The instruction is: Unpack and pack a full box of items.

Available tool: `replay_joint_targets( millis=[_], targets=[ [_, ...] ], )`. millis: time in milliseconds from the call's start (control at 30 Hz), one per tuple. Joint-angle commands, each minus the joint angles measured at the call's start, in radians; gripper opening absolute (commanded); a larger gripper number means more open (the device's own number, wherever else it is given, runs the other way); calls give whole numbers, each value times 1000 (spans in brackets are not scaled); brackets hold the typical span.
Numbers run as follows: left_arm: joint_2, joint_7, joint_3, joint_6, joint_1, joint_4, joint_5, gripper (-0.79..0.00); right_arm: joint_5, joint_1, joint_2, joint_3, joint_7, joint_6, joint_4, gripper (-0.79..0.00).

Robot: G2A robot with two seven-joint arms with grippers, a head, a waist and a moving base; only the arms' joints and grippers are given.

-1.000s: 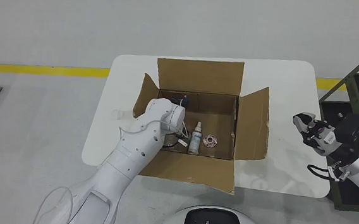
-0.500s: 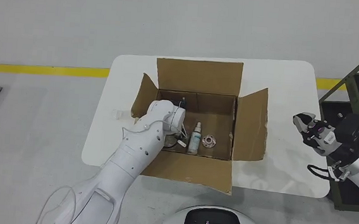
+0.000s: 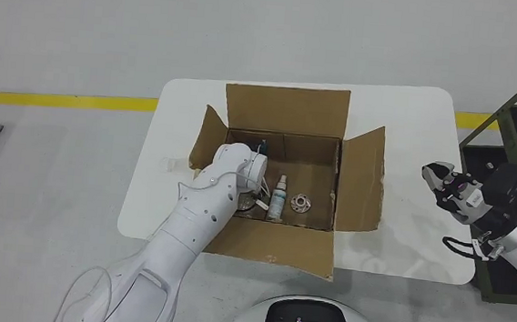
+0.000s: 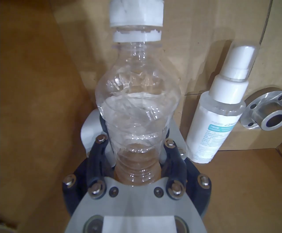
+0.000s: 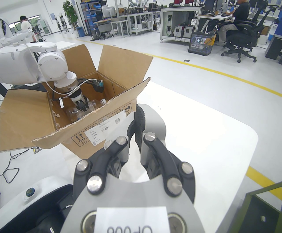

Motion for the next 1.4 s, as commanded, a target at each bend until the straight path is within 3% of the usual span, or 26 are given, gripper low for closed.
replay_joint_targets(
  millis=[0,167,200,267,300,533,767,1067,1100,1133,1200,1333,1367],
  targets=[
    [0,3,-5,0,2,5,3,-785,0,0,0,0,0,0,0,-785],
    [1,1,-26,6,2,-16,10,-785,0,0,0,0,0,0,0,-785],
    [3,1,-34,7,1,-28,9,-785,0,0,0,0,0,0,0,-745],
    [9,-10,-53,8,3,-57,9,-785,21,-2,-1,-4,-1,6,-2,-431],
    [13,-16,-65,9,4,-77,11,-785,53,-1,-2,-4,2,11,-5,0],
    [55,-99,-165,20,55,-294,46,-785,379,28,5,-7,195,18,-20,0],
    [105,-176,-310,39,147,-535,111,-785,654,80,16,-60,451,107,-29,0],
    [145,-213,-465,34,234,-768,150,-785,680,132,12,-160,508,215,3,0],
    [147,-213,-479,35,240,-786,145,-785,667,137,11,-168,505,229,8,-92],
    [150,-213,-493,35,244,-803,139,-785,656,141,10,-178,501,233,9,-302],
    [156,-213,-513,29,250,-831,142,-785,647,146,8,-197,492,238,18,-425],
    [167,-213,-551,19,258,-869,148,-776,642,153,5,-220,486,248,24,-594],
    [170,-213,-565,21,257,-880,149,-773,639,154,5,-223,486,250,24,-680]
  ],
)
